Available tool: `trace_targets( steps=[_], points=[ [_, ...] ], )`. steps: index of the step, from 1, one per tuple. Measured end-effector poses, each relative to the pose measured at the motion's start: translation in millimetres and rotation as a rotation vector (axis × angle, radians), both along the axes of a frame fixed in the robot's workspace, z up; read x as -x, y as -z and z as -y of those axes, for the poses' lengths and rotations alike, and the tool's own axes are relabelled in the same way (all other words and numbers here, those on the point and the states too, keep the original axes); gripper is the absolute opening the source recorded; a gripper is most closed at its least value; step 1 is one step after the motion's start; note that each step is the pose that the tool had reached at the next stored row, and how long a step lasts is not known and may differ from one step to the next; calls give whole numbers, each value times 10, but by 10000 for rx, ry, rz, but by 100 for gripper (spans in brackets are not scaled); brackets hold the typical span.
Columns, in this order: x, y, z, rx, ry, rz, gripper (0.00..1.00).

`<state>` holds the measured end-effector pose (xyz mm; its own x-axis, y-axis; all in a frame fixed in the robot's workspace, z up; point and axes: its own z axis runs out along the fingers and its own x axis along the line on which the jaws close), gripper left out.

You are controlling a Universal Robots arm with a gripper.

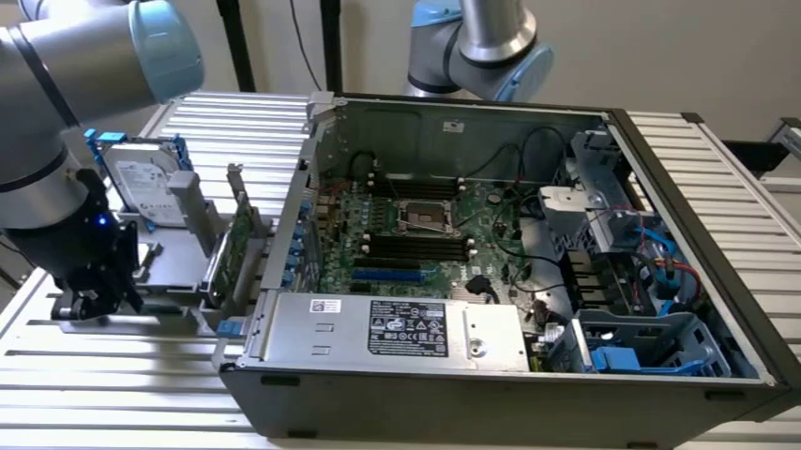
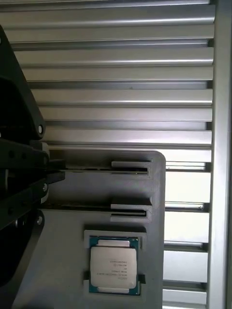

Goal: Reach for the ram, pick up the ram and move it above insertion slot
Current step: 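Pick up the ram and move it above insertion slot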

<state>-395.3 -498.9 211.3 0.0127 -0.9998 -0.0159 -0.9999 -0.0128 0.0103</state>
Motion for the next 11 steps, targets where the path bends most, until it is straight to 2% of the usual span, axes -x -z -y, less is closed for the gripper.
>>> trace_targets(
  steps=[11],
  points=[
    [-7, -483, 0, -1, -1, 1, 13]
  ],
)
